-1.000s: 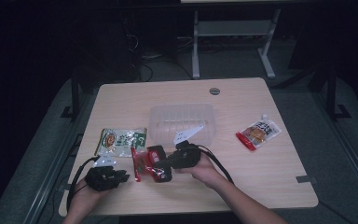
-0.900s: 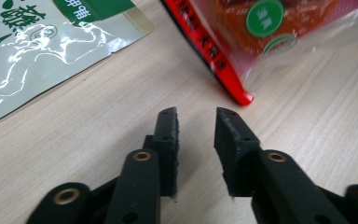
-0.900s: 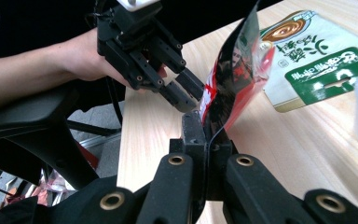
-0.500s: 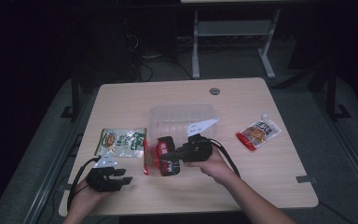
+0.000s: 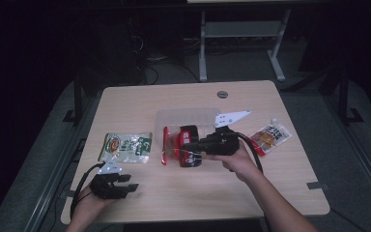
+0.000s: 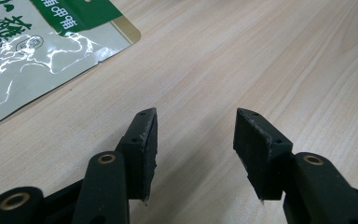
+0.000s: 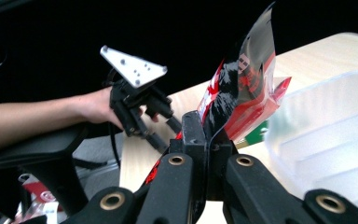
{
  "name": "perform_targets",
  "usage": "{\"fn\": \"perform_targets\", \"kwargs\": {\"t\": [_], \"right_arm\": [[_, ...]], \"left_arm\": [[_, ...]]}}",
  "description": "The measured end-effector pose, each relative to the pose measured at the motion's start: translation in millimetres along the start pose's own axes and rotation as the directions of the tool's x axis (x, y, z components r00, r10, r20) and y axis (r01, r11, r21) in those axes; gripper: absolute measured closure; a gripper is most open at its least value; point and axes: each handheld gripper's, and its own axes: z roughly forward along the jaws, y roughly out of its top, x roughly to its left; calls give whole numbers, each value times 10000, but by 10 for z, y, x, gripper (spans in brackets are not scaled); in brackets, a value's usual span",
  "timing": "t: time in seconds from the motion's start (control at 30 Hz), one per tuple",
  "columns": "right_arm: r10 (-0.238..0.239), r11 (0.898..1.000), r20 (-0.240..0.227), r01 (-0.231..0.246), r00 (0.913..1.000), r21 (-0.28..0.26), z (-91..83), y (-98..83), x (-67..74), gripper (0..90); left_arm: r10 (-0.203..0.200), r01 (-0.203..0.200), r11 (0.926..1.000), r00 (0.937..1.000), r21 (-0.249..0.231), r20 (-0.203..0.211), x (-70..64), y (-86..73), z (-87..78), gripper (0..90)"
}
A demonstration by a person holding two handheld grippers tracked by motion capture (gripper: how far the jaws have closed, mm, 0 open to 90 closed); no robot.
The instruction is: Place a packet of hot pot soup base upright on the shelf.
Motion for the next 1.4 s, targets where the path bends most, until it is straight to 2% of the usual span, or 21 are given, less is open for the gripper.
{"fn": "perform_targets", "kwargs": {"t": [0.33,0.73,0.8,0.97,1.03,1.4], "right_arm": [[173,9985,716,-136,9973,-524,-321,39,-125,900],[314,9976,1495,-218,9883,-654,-583,10,-279,900],[320,9981,1772,-223,9837,-569,-639,-3,-323,900],[353,9983,2055,-251,9780,-523,-690,-25,-376,900],[426,9982,2286,-318,9726,-510,-731,-45,-413,900],[565,9983,2793,-502,9585,-297,-770,-107,-505,900]], "left_arm": [[65,-65,10000,10000,43,-33,-3,2,3,474],[11,-12,10000,10000,75,20,-4,-2,6,474],[26,-26,10000,10000,88,23,-7,-1,10,474],[77,-77,9999,10000,91,-4,-5,1,11,474],[69,-69,9999,10000,105,-8,-2,0,12,474],[42,-42,9999,10000,134,16,-5,-1,15,474]]}}
